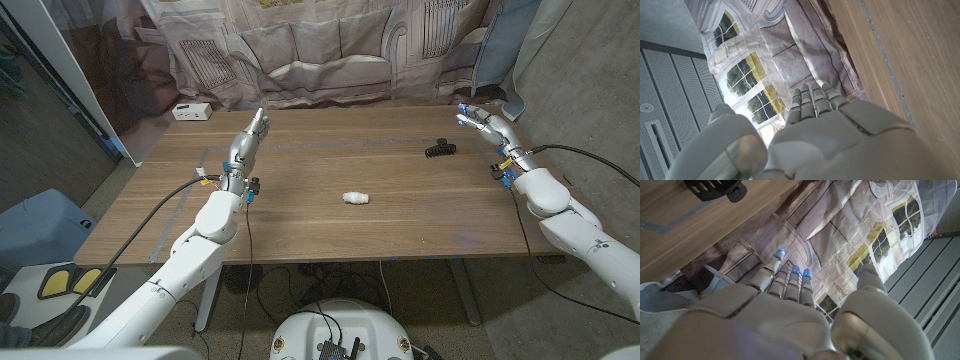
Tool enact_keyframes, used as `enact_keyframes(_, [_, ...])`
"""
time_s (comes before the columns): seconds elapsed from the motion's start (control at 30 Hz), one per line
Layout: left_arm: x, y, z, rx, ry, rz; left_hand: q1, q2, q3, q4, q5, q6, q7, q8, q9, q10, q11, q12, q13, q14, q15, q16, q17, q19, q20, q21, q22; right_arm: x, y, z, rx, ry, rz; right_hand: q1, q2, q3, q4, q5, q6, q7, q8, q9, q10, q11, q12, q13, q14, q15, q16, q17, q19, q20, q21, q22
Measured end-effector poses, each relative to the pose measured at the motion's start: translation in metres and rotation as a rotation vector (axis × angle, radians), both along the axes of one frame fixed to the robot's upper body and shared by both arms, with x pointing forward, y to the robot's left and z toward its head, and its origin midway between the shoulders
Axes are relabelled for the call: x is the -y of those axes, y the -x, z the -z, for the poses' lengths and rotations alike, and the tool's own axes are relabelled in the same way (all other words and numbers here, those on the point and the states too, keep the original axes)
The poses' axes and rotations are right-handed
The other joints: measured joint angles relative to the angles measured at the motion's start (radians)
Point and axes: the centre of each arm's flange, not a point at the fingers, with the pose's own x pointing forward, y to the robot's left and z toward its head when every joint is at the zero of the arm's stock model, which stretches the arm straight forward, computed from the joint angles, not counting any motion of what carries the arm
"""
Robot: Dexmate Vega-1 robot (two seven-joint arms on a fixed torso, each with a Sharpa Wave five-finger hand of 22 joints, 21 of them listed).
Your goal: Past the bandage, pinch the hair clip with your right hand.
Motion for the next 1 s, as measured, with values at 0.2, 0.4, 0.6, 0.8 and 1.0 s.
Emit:
enact_keyframes(0.2, [0.002, 0.005, -0.001, 0.004, -0.005, -0.003, 0.002, 0.002, 0.000, 0.000, 0.000, 0.000, 0.000, 0.000, 0.000, 0.000, 0.000, 0.000, 0.000, 0.000, 0.000, -0.004, 0.000, 0.000, 0.000, -0.004, 0.000, 0.007, 0.004, 0.000, 0.003, 0.028, 0.060, 0.028, 0.002, 0.012, -0.012, 0.008, -0.010, -0.003, 0.000, 0.000, -0.005, -0.005, -0.001, 0.005, -0.006, 0.006, 0.000, -0.003, 0.004, 0.004, 0.000, 0.000])
enact_keyframes(0.4, [0.004, 0.008, -0.003, 0.016, -0.010, -0.004, 0.002, 0.002, 0.000, 0.000, 0.000, 0.000, 0.000, 0.000, 0.000, 0.000, 0.000, 0.000, 0.000, 0.000, 0.000, -0.004, 0.000, 0.000, 0.000, -0.008, 0.000, 0.013, 0.008, -0.003, 0.008, 0.067, 0.128, 0.051, -0.002, 0.021, -0.021, 0.015, -0.010, -0.004, 0.000, 0.000, -0.007, -0.007, -0.001, 0.005, -0.006, 0.006, 0.000, -0.003, 0.004, 0.004, 0.000, 0.000])
enact_keyframes(0.6, [0.006, 0.009, -0.006, 0.028, -0.009, -0.002, 0.003, 0.003, 0.000, 0.000, 0.000, 0.006, -0.006, 0.000, 0.000, 0.000, 0.000, 0.000, 0.000, 0.000, 0.000, -0.004, 0.000, 0.000, 0.000, -0.008, 0.000, 0.016, 0.012, -0.007, 0.013, 0.118, 0.188, 0.068, -0.003, 0.026, -0.026, 0.018, 0.004, -0.019, 0.005, 0.000, -0.010, -0.011, -0.001, 0.005, -0.005, 0.006, -0.007, -0.003, 0.004, 0.004, 0.000, 0.000])
enact_keyframes(0.8, [0.007, 0.007, -0.004, 0.026, -0.006, -0.002, 0.006, 0.006, 0.000, 0.000, 0.000, 0.011, 0.000, 0.000, 0.000, 0.004, -0.004, 0.000, 0.000, 0.000, 0.000, -0.004, 0.000, 0.000, 0.000, -0.008, 0.000, 0.020, 0.011, -0.007, 0.009, 0.132, 0.237, 0.091, -0.025, 0.026, -0.026, 0.022, 0.008, -0.036, 0.005, 0.000, 0.002, -0.024, 0.003, 0.005, -0.007, 0.018, -0.007, -0.002, 0.000, 0.018, -0.004, 0.000])
enact_keyframes(1.0, [0.007, 0.007, -0.005, 0.034, -0.004, -0.005, 0.006, 0.006, 0.003, -0.003, -0.004, 0.011, 0.000, 0.000, 0.000, 0.009, 0.002, 0.000, 0.000, 0.004, -0.004, -0.004, 0.000, 0.000, 0.000, -0.008, 0.000, 0.018, 0.014, -0.016, 0.014, 0.166, 0.276, 0.113, -0.026, 0.030, -0.029, 0.022, 0.018, -0.047, 0.016, 0.000, 0.014, -0.035, 0.004, 0.005, -0.014, 0.036, -0.007, 0.000, -0.017, 0.035, -0.008, 0.000])
